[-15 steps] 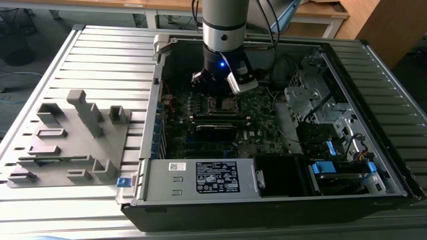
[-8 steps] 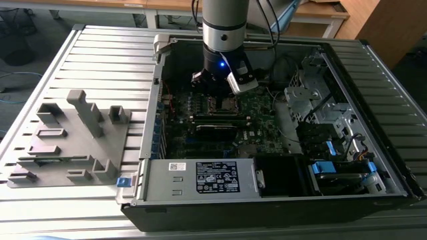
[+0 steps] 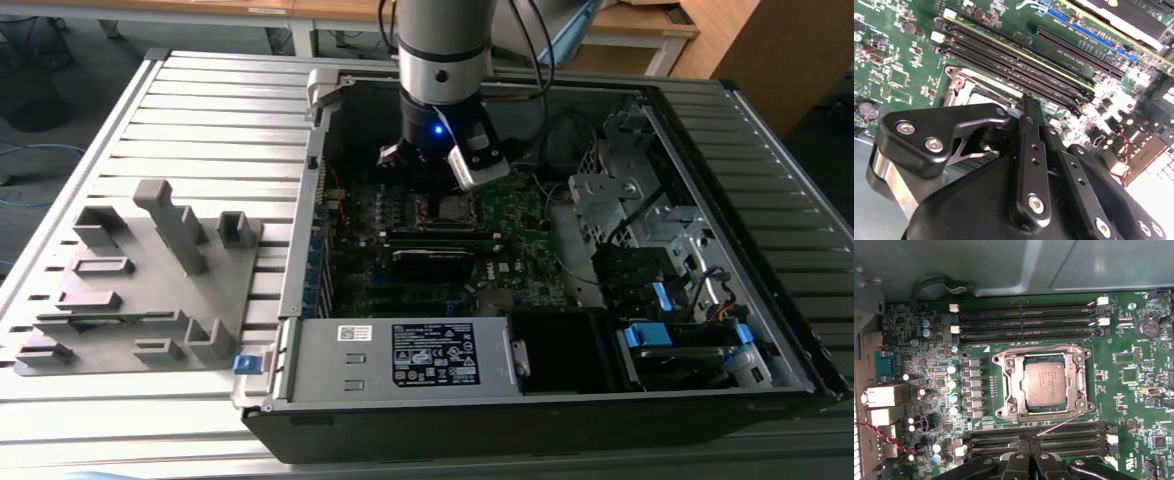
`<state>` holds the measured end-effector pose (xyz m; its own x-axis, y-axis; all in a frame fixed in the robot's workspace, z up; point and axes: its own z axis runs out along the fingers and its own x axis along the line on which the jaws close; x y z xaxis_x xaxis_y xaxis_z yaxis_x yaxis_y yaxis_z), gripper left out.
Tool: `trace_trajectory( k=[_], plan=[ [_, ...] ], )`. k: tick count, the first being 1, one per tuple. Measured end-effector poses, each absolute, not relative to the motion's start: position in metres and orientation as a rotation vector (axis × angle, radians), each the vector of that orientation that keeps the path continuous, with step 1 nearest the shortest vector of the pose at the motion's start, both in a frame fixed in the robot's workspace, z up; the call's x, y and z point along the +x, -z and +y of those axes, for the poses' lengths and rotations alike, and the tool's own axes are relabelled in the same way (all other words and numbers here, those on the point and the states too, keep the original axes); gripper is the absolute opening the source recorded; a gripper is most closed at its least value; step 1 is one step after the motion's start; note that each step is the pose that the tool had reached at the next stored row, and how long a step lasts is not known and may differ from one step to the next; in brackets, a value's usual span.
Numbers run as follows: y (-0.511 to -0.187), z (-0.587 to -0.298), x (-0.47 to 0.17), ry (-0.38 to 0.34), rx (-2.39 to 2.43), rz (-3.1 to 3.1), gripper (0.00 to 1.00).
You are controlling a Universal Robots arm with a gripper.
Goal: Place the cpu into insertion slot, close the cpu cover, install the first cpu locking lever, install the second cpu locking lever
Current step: 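Install the second cpu locking lever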
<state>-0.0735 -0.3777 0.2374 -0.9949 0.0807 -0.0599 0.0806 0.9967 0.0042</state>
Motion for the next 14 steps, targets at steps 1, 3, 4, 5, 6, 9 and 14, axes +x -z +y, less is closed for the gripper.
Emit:
trace_trajectory(
  k=[1, 3, 4, 5, 6, 9, 14],
  plan=[
    [-0.2367, -0.3777, -0.0738, -0.003, 0.124, 3.079, 0.11],
    [-0.2342, -0.3777, -0.0742, -0.003, 0.124, 3.079, 0.11],
    [-0.2329, -0.3777, -0.0743, -0.003, 0.124, 3.079, 0.11],
    [-0.2318, -0.3777, -0.0744, -0.003, 0.124, 3.079, 0.11],
    [-0.2307, -0.3777, -0.0745, -0.003, 0.124, 3.079, 0.11],
    [-0.2287, -0.3778, -0.0747, -0.002, 0.124, 3.079, 0.11],
    [-0.2285, -0.3777, -0.0747, -0.003, 0.124, 3.079, 0.11]
  ],
)
